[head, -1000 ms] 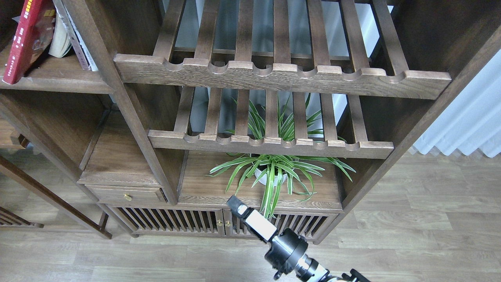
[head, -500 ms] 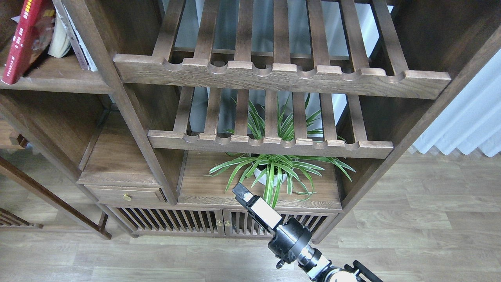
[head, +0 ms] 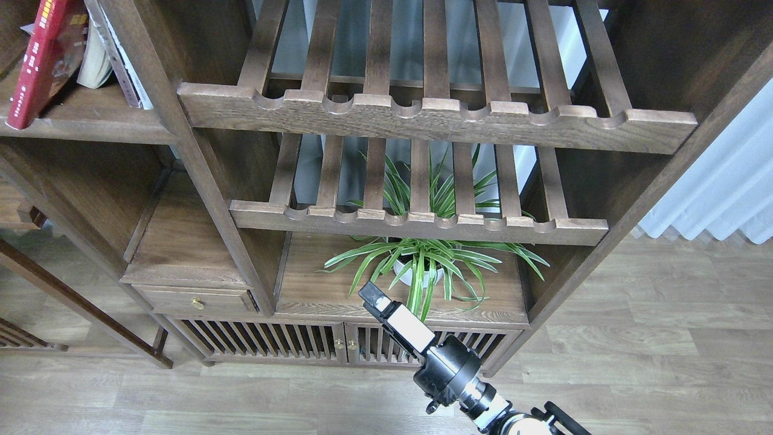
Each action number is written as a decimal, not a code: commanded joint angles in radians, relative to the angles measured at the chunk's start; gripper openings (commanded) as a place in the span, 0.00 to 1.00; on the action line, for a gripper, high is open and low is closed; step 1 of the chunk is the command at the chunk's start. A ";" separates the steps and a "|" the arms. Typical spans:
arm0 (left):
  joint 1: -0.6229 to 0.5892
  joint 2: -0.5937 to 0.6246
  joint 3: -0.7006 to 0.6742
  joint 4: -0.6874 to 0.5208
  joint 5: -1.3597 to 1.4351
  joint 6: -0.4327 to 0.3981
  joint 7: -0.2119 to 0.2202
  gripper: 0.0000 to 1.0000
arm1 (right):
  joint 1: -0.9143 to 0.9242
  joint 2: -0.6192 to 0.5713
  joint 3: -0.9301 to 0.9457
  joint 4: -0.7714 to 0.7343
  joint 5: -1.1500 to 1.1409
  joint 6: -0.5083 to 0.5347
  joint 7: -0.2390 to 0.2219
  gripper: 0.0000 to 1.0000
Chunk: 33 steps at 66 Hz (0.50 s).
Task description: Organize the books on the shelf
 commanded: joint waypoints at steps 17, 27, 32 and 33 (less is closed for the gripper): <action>0.163 -0.167 0.040 -0.033 0.001 0.000 0.008 0.70 | 0.013 0.000 0.009 -0.002 -0.002 0.000 0.000 1.00; 0.187 -0.209 0.068 -0.032 0.001 0.000 0.008 0.76 | 0.013 0.000 0.009 -0.002 0.000 0.000 0.000 1.00; 0.194 -0.244 0.068 -0.029 0.002 0.000 0.008 0.79 | 0.012 0.000 0.012 -0.002 -0.002 0.000 0.003 1.00; 0.195 -0.247 0.070 -0.029 0.002 0.000 0.008 0.79 | 0.012 0.000 0.012 -0.002 0.000 0.000 0.003 1.00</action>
